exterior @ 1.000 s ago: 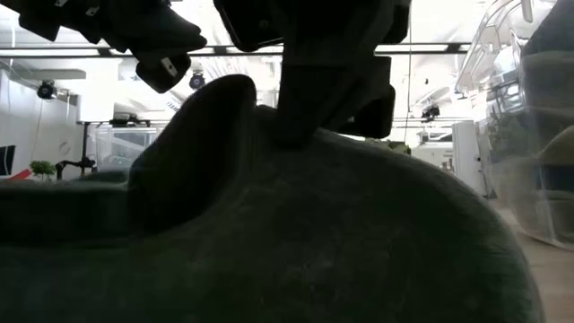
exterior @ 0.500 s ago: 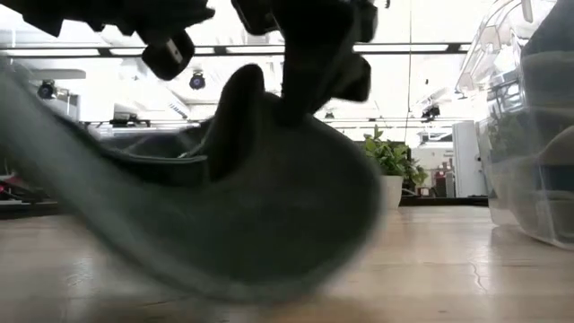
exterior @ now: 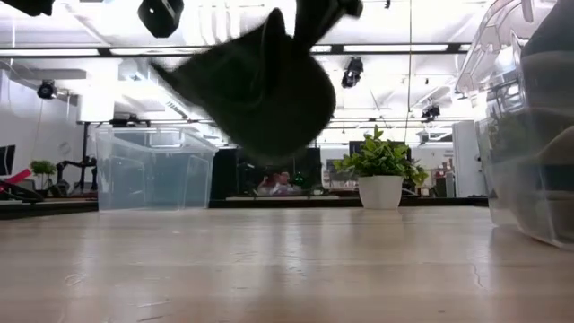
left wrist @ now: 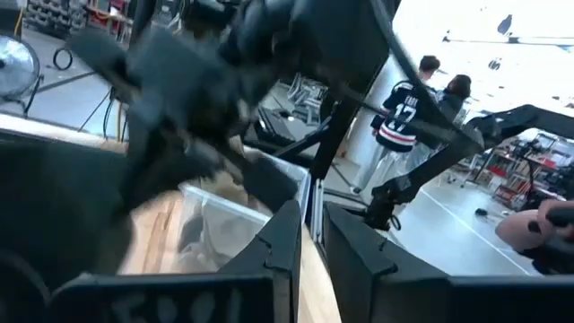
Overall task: Pick & Place hat
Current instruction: Put the right black cap into the top transparent bin
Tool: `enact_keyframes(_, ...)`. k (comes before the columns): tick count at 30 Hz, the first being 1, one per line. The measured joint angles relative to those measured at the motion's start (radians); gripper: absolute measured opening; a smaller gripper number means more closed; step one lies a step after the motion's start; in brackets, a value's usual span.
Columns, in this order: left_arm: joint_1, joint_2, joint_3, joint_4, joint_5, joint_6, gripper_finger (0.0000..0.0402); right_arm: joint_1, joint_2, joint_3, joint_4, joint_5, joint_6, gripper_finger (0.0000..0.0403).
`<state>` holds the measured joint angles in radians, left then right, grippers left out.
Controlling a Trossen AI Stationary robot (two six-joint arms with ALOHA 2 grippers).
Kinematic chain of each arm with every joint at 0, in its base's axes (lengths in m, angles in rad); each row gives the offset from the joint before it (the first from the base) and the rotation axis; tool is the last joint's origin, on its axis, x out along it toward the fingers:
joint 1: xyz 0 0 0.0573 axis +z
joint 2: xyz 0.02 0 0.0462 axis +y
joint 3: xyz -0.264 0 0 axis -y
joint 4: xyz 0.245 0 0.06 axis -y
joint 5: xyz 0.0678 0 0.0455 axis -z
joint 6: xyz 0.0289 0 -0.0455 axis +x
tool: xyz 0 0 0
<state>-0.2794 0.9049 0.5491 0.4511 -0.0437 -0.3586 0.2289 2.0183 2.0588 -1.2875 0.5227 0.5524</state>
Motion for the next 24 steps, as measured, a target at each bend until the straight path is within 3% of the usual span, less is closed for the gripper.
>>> enact_keyframes(8, 0.001, -0.017, 0.0, -0.003, -0.004, 0.024, 0.0046, -0.047, -0.029, 0.257, -0.172, 0.194, -0.04, 0.0012)
enact_keyframes(12, 0.002, 0.003, 0.0, -0.03, -0.186, -0.081, 0.0046, -0.07, -0.084, 0.288, -0.129, 0.21, -0.091, 0.0012)
enact_keyframes(16, 0.003, -0.001, 0.0, -0.085, -0.368, -0.007, 0.0055, -0.083, -0.138, 0.286, -0.122, 0.215, -0.094, 0.0012)
enact_keyframes(24, 0.003, -0.012, 0.0, -0.067, -0.543, 0.141, 0.0122, -0.076, -0.177, 0.288, -0.087, 0.208, -0.093, 0.0012)
